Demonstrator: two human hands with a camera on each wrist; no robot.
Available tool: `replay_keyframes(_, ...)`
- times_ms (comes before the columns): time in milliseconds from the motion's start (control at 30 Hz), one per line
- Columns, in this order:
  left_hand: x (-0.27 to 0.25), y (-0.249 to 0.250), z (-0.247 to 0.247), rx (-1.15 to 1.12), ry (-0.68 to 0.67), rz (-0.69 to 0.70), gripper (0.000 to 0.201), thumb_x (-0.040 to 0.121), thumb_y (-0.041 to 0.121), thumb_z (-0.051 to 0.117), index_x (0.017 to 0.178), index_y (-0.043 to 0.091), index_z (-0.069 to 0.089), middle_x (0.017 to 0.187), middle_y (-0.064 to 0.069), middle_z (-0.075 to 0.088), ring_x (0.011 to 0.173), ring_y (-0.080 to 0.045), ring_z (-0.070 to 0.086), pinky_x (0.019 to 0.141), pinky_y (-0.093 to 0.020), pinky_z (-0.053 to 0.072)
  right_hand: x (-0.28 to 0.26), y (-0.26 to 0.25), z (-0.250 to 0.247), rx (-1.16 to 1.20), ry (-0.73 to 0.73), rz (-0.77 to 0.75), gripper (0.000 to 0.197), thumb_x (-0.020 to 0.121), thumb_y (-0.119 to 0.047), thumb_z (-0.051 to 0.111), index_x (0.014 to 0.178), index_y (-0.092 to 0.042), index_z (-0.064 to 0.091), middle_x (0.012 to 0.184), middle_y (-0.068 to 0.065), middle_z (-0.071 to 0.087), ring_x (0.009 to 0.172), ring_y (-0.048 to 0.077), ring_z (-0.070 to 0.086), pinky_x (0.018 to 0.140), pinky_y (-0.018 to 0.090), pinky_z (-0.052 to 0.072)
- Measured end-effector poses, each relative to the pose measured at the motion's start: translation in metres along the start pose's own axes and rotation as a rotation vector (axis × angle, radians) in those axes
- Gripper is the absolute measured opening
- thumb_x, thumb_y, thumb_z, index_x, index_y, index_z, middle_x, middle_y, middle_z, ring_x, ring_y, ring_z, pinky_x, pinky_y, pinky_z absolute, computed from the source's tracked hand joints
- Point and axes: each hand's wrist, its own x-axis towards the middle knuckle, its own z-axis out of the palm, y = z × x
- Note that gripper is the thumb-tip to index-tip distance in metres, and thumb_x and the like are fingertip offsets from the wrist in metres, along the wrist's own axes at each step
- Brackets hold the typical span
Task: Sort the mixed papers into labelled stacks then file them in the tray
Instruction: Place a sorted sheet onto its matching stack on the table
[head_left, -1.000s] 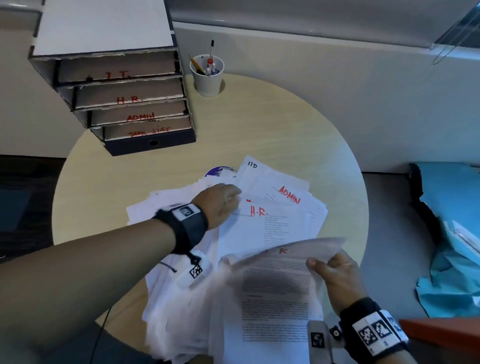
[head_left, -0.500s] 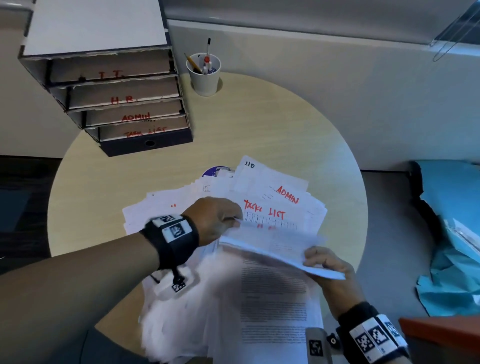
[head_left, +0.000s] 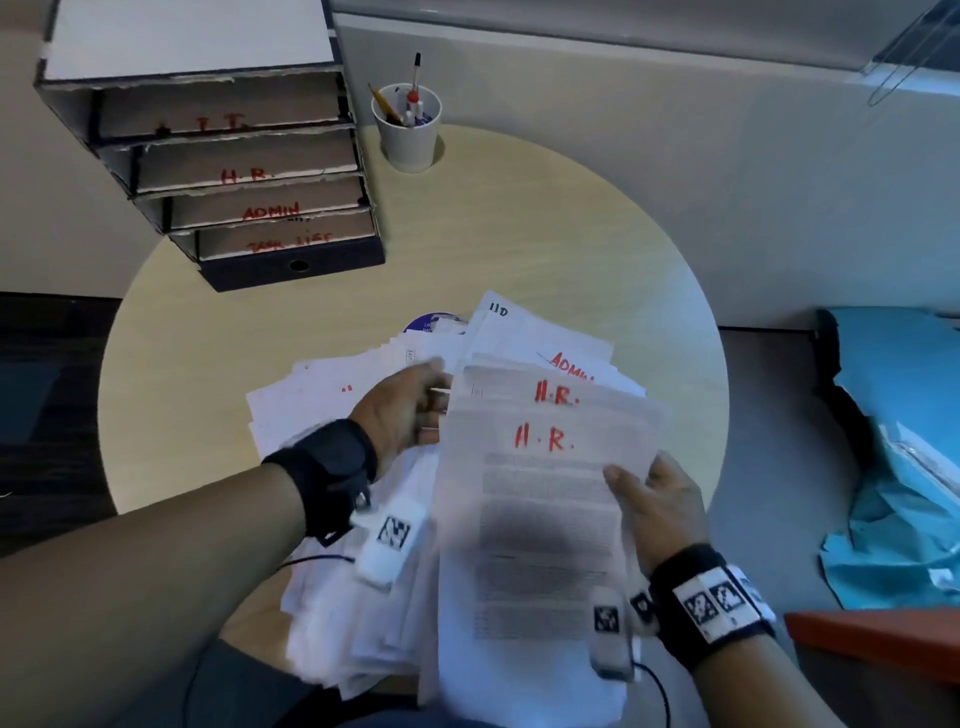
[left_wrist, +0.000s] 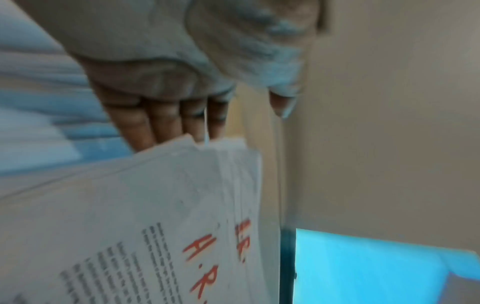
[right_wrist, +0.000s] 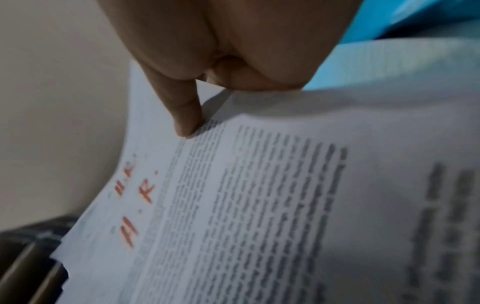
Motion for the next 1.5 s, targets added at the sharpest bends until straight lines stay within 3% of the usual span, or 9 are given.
replay_keyframes(267, -0.005, -0.066, -0.017, 0.476, -0.168, -0.038, 0.046, 0.073, 0.025, 0.071, 0.116, 0.011, 0.063, 0.112, -0.005, 0.072, 0.105, -0.029, 0.067, 0.097, -0.046, 0.052, 0.01, -0.038, 0.031, 0.507, 0.035, 0.205, 0.075, 0.091, 0.01, 0.06, 0.15, -0.027, 0.031, 0.135, 0.018, 0.057, 0.114, 0.034, 0.064, 0.093, 0.058, 0.052)
replay_keyframes(400, -0.014, -0.029, -0.017, 0.813, -0.004, 0.135, 0.009, 0.089, 0.018, 0.059, 0.097, 0.016, 0.055, 0.089, 0.002, 0.061, 0.081, -0.022, 0.057, 0.07, -0.033, 0.046, -0.007, -0.067, 0.041, -0.263, 0.234, -0.105, 0.086, 0.085, -0.011, 0.075, 0.155, -0.023, 0.026, 0.146, 0.008, 0.045, 0.128, 0.019, 0.048, 0.103, 0.032, 0.042)
replay_keyframes(533, -0.042, 0.029, -0.004, 1.333, 0.028, 0.435, 0.018, 0.093, 0.011, 0.044, 0.079, 0.02, 0.037, 0.074, -0.002, 0.048, 0.066, -0.025, 0.045, 0.053, -0.032, 0.029, -0.04, -0.113, 0.064, -0.876, 0.054, -1.012, 0.061, 0.077, -0.022, 0.076, 0.134, -0.019, 0.055, 0.14, 0.008, 0.052, 0.138, 0.03, 0.041, 0.115, 0.055, 0.029)
replay_keyframes(700, -0.074, 0.08, 0.01, 1.584, -0.035, 0.688, 0.015, 0.087, 0.014, 0.052, 0.1, 0.018, 0.059, 0.098, -0.005, 0.062, 0.091, -0.031, 0.06, 0.065, -0.032, 0.037, -0.064, -0.163, 0.104, -1.509, -0.228, -0.906, 0.008, 0.088, -0.017, 0.052, 0.086, -0.025, 0.052, 0.089, -0.001, 0.064, 0.098, 0.026, 0.063, 0.107, 0.047, 0.031)
replay_keyframes(833, -0.081, 0.099, -0.04, 1.516, 0.127, 0.671, 0.018, 0.084, 0.026, 0.061, 0.101, 0.024, 0.059, 0.104, -0.001, 0.064, 0.099, -0.03, 0.059, 0.078, -0.038, 0.046, -0.049, -0.167, 0.085, -1.393, -0.371, -0.578, 0.026, 0.088, -0.015, 0.052, 0.066, -0.022, 0.041, 0.067, -0.006, 0.047, 0.081, 0.027, 0.057, 0.065, 0.03, 0.038)
replay_keyframes(933, -0.071, 0.086, -0.102, 1.275, 0.497, 0.601, 0.062, 0.071, 0.04, 0.072, 0.128, 0.03, 0.05, 0.125, -0.004, 0.059, 0.115, -0.031, 0.055, 0.089, -0.047, 0.05, -0.04, -0.162, 0.055, -1.115, -0.346, -0.435, 0.018, 0.084, -0.018, 0.067, 0.07, -0.015, 0.056, 0.071, 0.003, 0.059, 0.075, 0.027, 0.06, 0.061, 0.032, 0.043)
replay_keyframes(1033, -0.074, 0.061, -0.132, 0.727, 0.413, 0.31, 0.105, 0.058, 0.053, 0.085, 0.146, 0.024, 0.036, 0.139, -0.006, 0.05, 0.128, -0.028, 0.049, 0.104, -0.051, 0.044, -0.042, -0.158, 0.042, -0.736, -0.315, -0.39, 0.009, 0.082, -0.019, 0.075, 0.08, -0.014, 0.068, 0.078, 0.005, 0.069, 0.074, 0.023, 0.065, 0.066, 0.034, 0.051)
replay_keyframes(1167, -0.085, 0.055, -0.1, 0.06, -0.067, 0.242, 0.043, 0.065, 0.036, 0.085, 0.097, 0.015, 0.064, 0.084, 0.003, 0.071, 0.08, -0.016, 0.066, 0.078, -0.031, 0.051, -0.059, -0.156, 0.06, -0.39, -0.285, -0.431, 0.013, 0.083, -0.012, 0.076, 0.09, -0.023, 0.076, 0.09, -0.005, 0.077, 0.081, 0.015, 0.072, 0.07, 0.031, 0.059)
replay_keyframes(1500, -0.093, 0.06, -0.059, 0.157, 0.193, 0.661, 0.035, 0.087, 0.011, 0.068, 0.122, 0.011, 0.062, 0.112, 0.001, 0.072, 0.105, -0.012, 0.067, 0.089, -0.028, 0.054, -0.075, -0.128, 0.1, 0.081, -0.121, -0.359, 0.022, 0.08, -0.001, 0.078, 0.086, -0.021, 0.071, 0.08, -0.018, 0.076, 0.077, 0.005, 0.073, 0.071, 0.02, 0.056)
